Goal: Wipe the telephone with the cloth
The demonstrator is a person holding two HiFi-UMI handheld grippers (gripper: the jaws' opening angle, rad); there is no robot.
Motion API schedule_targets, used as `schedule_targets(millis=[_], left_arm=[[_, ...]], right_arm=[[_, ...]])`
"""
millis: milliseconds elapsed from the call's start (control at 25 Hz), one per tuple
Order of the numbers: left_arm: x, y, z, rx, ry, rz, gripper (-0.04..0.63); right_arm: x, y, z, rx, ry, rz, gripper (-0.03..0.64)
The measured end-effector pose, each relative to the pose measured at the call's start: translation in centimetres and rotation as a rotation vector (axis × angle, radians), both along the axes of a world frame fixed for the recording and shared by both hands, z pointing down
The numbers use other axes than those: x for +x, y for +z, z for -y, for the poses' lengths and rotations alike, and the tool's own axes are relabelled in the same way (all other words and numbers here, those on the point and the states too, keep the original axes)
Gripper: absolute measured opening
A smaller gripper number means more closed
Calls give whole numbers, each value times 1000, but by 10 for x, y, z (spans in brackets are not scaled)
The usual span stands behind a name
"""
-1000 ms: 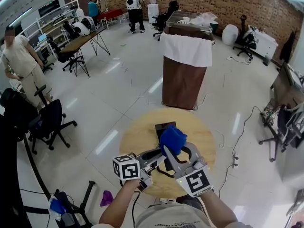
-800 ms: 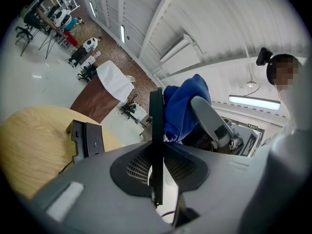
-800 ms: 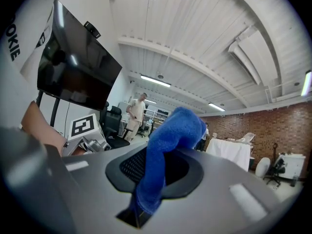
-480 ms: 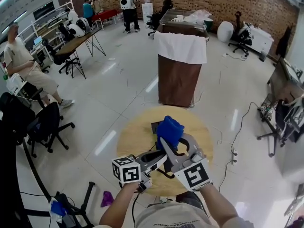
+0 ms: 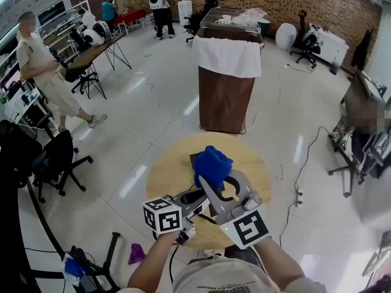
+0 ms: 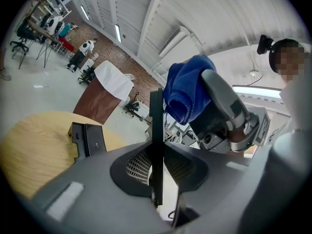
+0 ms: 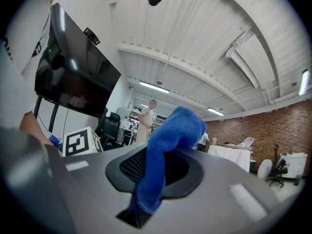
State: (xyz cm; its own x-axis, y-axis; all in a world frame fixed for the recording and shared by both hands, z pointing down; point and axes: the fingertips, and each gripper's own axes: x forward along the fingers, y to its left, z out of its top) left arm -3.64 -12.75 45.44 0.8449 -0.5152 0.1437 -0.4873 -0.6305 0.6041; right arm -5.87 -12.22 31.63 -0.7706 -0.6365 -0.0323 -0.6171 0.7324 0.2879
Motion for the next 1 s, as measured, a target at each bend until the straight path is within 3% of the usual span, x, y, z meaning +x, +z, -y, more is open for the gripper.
schedule_targets(millis=[160,520,1000], left_arm=[[6,0,4,28,-14,60,63],[5,-4,8,76,-42,109,63],[3,-1,-2,116,-24,150,63]], right_arm=[[-16,0,-13,-38,-52,22,64],[-33,23,-19,-97,-74,3,64],[-39,9,-5,-61,-76,16,64]])
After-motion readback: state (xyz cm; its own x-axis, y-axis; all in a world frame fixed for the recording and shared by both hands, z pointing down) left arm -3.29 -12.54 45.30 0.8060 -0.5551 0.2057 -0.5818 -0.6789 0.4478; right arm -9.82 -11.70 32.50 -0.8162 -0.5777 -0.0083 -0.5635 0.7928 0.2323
